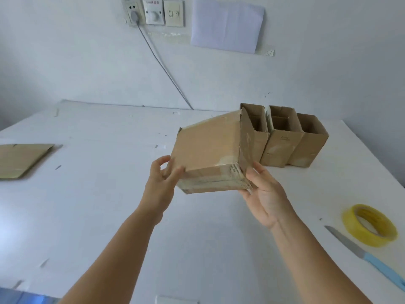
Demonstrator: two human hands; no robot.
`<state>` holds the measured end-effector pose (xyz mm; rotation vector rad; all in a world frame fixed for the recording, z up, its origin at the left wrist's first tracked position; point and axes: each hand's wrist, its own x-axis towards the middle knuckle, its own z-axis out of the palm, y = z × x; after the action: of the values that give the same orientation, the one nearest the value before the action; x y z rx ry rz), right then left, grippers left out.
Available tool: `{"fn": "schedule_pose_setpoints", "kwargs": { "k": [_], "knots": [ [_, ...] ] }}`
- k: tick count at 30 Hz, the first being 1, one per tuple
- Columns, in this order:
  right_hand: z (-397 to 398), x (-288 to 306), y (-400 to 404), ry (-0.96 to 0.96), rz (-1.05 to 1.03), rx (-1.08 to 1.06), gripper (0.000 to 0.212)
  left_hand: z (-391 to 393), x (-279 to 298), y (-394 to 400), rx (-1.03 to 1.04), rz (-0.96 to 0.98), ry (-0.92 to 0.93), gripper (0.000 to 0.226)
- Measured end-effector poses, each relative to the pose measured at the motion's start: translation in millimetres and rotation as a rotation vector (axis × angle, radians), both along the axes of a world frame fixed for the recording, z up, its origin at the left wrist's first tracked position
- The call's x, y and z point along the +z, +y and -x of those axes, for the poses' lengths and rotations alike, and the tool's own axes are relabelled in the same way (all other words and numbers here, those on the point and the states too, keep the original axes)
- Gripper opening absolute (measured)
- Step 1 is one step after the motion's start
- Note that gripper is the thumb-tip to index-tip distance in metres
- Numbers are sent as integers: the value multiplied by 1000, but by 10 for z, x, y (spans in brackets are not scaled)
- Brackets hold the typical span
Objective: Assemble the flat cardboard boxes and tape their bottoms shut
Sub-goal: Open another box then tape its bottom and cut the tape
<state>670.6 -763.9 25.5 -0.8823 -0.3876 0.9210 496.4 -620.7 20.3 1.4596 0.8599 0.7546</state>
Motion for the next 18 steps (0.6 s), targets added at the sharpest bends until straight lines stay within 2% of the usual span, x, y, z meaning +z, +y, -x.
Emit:
{"fn": "schedule_pose_setpoints", "kwargs": {
  "k": [4,6,8,11,14,18],
  "knots": [
    [-30,-82,256,-304,76,70,49,-127,17,74,-105,-164,95,25],
    [-16,-152,387,-437,166,7,52,-245,70,55,-244,-121,59,31],
    [-30,-209,478,-536,221,-53,48,-360,51,55,-285,-106,45,32],
    [-117,-246,595,-572,194,-107,55,-497,-17,122,-164,-168,3,46],
    [-183,-258,703,-627,177,-195,66,-609,-65,247,-79,-150,-128,61],
    [-264,-376,806,-744,220,-245,66,-757,-146,414,-79,-271,-45,70]
  ]
}}
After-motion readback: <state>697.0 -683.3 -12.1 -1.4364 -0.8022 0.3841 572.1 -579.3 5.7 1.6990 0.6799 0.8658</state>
